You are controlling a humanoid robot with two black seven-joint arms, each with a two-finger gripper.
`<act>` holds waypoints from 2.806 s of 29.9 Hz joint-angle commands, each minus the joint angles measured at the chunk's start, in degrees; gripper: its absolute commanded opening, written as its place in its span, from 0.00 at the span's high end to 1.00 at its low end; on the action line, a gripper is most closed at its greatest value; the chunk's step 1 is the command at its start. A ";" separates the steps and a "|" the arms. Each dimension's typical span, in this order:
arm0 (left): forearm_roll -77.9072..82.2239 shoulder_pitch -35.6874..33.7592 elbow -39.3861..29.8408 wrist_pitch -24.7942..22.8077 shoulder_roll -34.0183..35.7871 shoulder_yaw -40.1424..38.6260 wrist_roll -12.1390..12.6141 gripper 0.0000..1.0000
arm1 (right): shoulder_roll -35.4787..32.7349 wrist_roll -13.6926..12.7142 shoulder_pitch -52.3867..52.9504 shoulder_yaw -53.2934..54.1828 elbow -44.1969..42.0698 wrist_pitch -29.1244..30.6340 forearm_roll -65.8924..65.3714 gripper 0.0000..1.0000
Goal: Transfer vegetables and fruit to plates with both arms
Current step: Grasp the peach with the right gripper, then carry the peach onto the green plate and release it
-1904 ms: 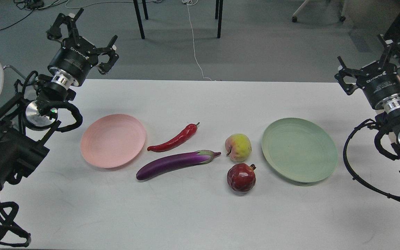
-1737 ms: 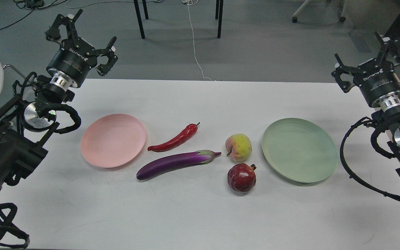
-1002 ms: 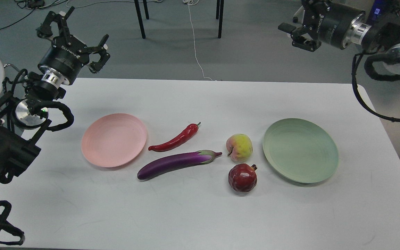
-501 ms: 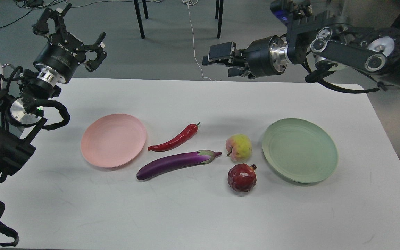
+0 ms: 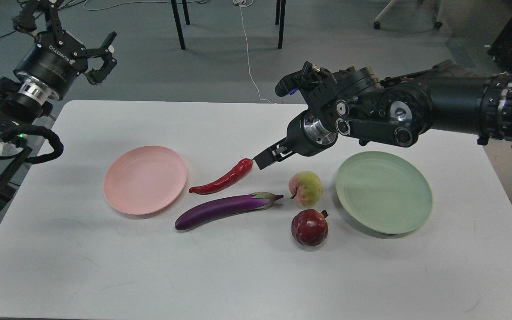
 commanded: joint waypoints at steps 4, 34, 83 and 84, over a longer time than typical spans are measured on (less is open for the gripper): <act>-0.01 0.75 -1.33 -0.25 1.35 -0.09 -0.19 0.02 | 0.60 0.61 -2.27 -3.33 -0.69 0.00 -2.63 0.08; 0.08 -0.04 -1.33 0.28 0.91 1.31 -0.28 0.02 | 1.04 2.28 -10.36 -6.14 -6.76 0.00 -2.72 0.30; 0.08 -4.26 -1.24 0.72 2.85 1.66 0.52 0.02 | -34.10 4.65 -18.97 14.66 -2.28 0.00 -1.92 0.03; 0.52 -4.17 -1.24 0.45 3.11 1.66 0.60 0.02 | -34.90 4.65 -19.06 17.91 -2.45 0.00 -1.66 0.03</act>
